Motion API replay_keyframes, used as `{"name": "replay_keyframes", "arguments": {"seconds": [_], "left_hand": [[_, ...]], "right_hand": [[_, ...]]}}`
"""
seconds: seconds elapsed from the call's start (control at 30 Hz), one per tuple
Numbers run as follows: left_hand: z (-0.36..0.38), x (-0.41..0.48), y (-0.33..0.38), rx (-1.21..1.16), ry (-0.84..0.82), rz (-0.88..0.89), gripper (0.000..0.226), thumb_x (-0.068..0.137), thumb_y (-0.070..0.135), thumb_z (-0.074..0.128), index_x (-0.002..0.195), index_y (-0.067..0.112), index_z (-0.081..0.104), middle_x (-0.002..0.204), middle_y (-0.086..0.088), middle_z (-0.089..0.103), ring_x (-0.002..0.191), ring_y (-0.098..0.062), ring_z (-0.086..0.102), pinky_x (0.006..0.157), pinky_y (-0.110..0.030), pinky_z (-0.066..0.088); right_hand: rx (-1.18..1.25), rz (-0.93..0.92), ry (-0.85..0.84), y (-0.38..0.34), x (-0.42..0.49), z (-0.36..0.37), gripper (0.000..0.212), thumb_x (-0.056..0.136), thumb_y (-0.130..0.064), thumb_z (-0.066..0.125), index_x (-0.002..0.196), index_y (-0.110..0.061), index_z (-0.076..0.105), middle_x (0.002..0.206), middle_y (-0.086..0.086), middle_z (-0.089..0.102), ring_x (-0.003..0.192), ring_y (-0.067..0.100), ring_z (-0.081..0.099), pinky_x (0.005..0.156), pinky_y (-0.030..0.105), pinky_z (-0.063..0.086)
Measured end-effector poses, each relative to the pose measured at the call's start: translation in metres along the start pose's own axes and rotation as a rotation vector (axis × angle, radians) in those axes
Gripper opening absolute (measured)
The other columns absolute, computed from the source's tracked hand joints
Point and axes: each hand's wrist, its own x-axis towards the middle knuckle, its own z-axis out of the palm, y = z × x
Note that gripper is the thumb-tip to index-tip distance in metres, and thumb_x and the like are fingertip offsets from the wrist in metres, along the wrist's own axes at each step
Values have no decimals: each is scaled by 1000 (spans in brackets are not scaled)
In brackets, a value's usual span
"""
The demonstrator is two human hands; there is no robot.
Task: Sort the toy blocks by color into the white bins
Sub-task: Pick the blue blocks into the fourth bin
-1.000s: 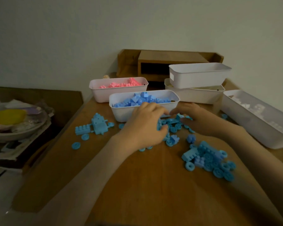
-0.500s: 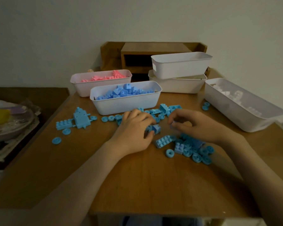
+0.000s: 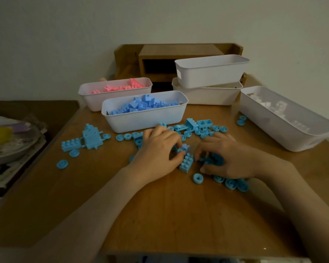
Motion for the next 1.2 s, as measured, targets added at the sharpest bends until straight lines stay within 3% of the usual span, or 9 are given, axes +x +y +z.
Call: {"name": "replay_keyframes", "arguments": {"seconds": [0.2, 0.37, 0.53, 0.6, 0.67, 0.73, 0.83, 1.03, 1.2], "left_hand": [[-4, -2, 4, -46, -67, -25, 14, 90, 28, 53, 104, 29, 51, 98, 18, 41, 90, 5, 19, 78, -21, 11], [-2, -2, 4, -37, -43, 15, 32, 90, 33, 42, 119, 34, 54, 104, 20, 57, 105, -1, 39, 86, -23, 11], [5, 1, 0, 94, -65, 9, 41, 94, 26, 47, 131, 44, 48, 136, 10, 45, 124, -14, 31, 91, -32, 13], [5, 1, 1, 110, -72, 20, 42, 93, 23, 49, 129, 44, 50, 140, 7, 42, 126, -17, 32, 93, -35, 14], [5, 2, 3, 115, -86, 35, 37, 93, 24, 50, 126, 41, 54, 141, 7, 41, 128, -17, 30, 95, -35, 12], [6, 2, 4, 98, -82, 34, 27, 94, 28, 51, 119, 36, 58, 140, 10, 43, 128, -14, 30, 97, -34, 10], [6, 1, 3, 64, -50, 36, 11, 92, 33, 53, 102, 31, 57, 130, 14, 48, 123, -7, 31, 92, -27, 8], [6, 0, 5, 10, -25, 55, 7, 91, 34, 54, 86, 30, 50, 105, 16, 60, 105, -2, 38, 87, -22, 7], [3, 0, 9, -68, 24, 9, 5, 92, 30, 52, 91, 27, 48, 96, 13, 54, 95, 2, 34, 85, -19, 8]], "right_hand": [[30, 32, 30, 0, 5, -1, 11, 86, -49, 54, 85, -47, 44, 89, -25, 41, 93, 1, 37, 83, 23, 24], [54, 58, 17, 5, 4, -1, 12, 87, -44, 57, 96, -45, 50, 97, -22, 47, 100, 3, 40, 88, 26, 29], [90, 109, 418, 13, 1, -2, 13, 92, -31, 51, 102, -29, 58, 91, -13, 46, 89, 5, 40, 73, 11, 32], [83, 163, 541, 15, -2, -6, 8, 92, -30, 50, 92, -25, 56, 82, -15, 41, 81, 7, 39, 66, 13, 30], [103, 233, 575, 19, -5, -8, 20, 92, -33, 47, 76, -23, 49, 74, -10, 43, 70, 10, 42, 59, 19, 30], [179, 326, 536, 20, -8, -9, 33, 94, -36, 43, 65, -20, 43, 63, -2, 45, 58, 13, 43, 54, 27, 31], [199, 447, 472, 23, -8, -8, 40, 95, -39, 42, 70, -9, 49, 61, 4, 49, 56, 17, 45, 53, 30, 34], [168, 405, -7, 18, -4, -6, 25, 88, -47, 54, 87, -23, 47, 78, -1, 54, 65, 10, 49, 57, 23, 37], [172, 350, 39, 19, -2, -4, 23, 90, -47, 51, 99, -26, 50, 83, -5, 54, 71, 8, 52, 60, 23, 39]]}}
